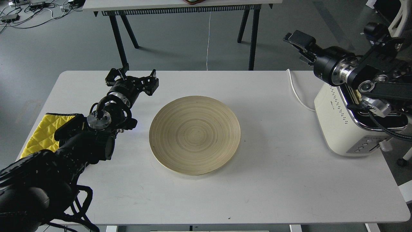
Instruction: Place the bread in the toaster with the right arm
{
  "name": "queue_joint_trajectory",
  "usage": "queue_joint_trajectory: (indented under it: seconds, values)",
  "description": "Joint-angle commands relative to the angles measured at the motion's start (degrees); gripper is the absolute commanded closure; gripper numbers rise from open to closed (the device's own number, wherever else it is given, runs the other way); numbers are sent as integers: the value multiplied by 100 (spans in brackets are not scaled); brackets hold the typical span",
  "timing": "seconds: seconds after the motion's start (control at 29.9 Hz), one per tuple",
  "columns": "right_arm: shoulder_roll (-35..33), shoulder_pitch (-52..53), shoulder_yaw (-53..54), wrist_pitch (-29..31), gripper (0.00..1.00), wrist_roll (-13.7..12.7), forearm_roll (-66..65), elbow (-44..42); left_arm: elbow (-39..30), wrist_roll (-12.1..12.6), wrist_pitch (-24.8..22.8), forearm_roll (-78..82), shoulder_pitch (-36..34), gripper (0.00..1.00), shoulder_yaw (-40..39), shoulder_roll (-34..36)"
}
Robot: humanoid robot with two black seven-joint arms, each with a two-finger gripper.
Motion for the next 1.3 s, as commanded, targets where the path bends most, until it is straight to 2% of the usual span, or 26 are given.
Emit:
queue_joint_trajectory:
  seconds: [0.0,0.07,0.17,0.23,0.4,0.57,0.67,0.97,1.27]
  values:
    - [821,-838,1167,-211,4,144,852,-810,0,0,0,-1,0,0,3,-8]
    - [1138,-1208,1650,-159,3,573,1073,-1241,0,0,0,-1,0,0,3,0]
    - [1402,-1560,2047,95,3,1416,1118,-1532,0,0,0,-1,0,0,3,0]
    - [1421,-1640,2170,656,3,1697,1127,-1611,0,0,0,-1,0,0,3,0]
    - [1499,-1780,2434,2282,3,1697,1424,-2103,0,0,0,-1,0,0,-5,0]
    - [1605,-2298,3014,4294,3,1697,2163,-3078,0,0,0,-1,0,0,3,0]
    - [1868,-2693,3348,4935,3,1697,2199,-3562,0,0,0,-1,0,0,3,0]
    - [2159,-3222,3569,4935,2,1697,2243,-3686,0,0,0,-1,0,0,3,0]
    - [2124,-3380,3498,4935,1,1697,2304,-3677,0,0,0,-1,0,0,-5,0]
